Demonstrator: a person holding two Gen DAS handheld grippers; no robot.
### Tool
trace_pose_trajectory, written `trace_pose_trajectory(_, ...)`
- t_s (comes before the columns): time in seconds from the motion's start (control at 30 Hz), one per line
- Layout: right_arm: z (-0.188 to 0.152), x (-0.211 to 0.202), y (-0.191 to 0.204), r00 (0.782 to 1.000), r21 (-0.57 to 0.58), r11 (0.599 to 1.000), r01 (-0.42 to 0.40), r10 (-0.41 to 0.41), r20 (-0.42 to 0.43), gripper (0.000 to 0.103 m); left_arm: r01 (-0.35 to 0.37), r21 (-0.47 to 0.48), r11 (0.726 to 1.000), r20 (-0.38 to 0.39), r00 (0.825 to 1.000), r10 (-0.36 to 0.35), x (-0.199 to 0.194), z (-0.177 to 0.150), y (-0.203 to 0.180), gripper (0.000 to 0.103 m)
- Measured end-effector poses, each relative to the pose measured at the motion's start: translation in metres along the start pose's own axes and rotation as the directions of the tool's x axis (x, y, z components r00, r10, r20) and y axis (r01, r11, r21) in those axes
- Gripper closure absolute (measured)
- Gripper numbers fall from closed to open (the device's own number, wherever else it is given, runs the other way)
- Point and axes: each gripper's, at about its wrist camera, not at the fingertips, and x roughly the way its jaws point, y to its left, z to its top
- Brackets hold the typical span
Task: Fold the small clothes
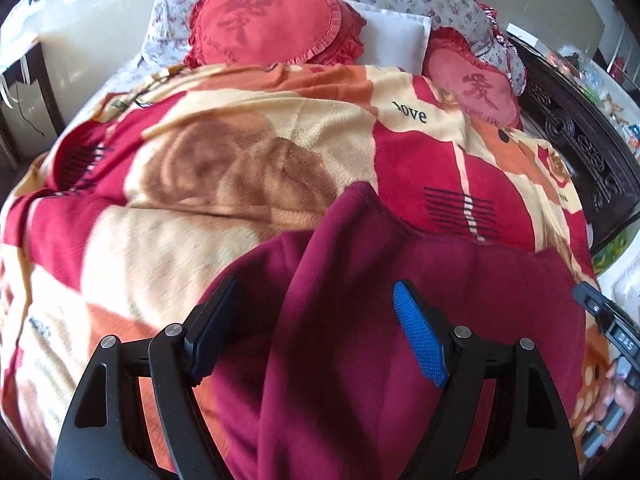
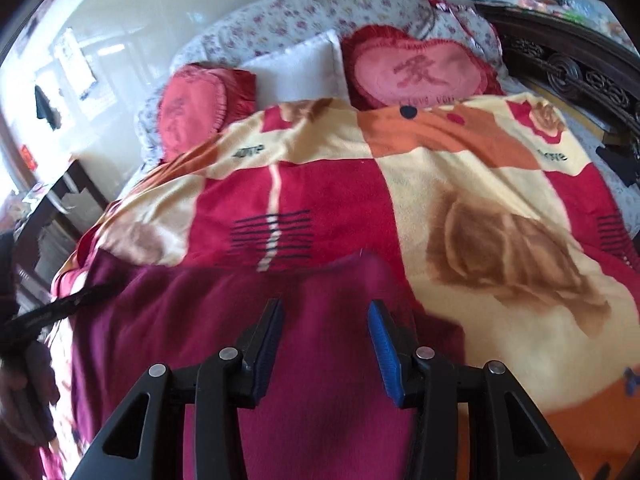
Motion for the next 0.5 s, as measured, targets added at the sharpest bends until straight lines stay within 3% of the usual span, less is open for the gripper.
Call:
trace_pose_trajectory(0.23, -0.040, -0.026, 0.001, 1.000, -0.011, 1.000, 0.005, -0.006, -0.019, 0.060, -0.018, 0.042, 0.999, 0.021, 1.000, 0.017, -0.022, -0.026, -0.007, 0.024)
trace_pose_trajectory(0.5, -0.047, -0.007, -0.017, 0.994, 0.088, 0.995, -0.048, 0.056, -0.093, 0.057, -0.006, 0.022, 1.000, -0.021, 1.000, 0.006, -0.025, -0.045, -0.006, 0.024)
